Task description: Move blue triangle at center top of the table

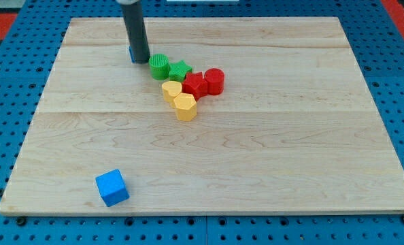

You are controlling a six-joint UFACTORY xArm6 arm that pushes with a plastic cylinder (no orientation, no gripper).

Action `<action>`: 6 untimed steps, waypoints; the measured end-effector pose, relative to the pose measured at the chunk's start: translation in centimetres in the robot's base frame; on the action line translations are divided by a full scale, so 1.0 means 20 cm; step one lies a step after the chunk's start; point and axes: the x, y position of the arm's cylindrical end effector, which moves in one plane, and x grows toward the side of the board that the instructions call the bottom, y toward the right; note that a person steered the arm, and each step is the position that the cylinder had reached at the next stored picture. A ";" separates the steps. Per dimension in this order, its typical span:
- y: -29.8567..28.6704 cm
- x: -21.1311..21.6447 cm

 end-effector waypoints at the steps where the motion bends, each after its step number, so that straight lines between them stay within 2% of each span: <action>1: -0.07 0.03; 2: -0.33 0.02; 3: -0.17 -0.12; 4: 0.23 -0.13; 5: 0.40 -0.23; 6: 0.52 -0.17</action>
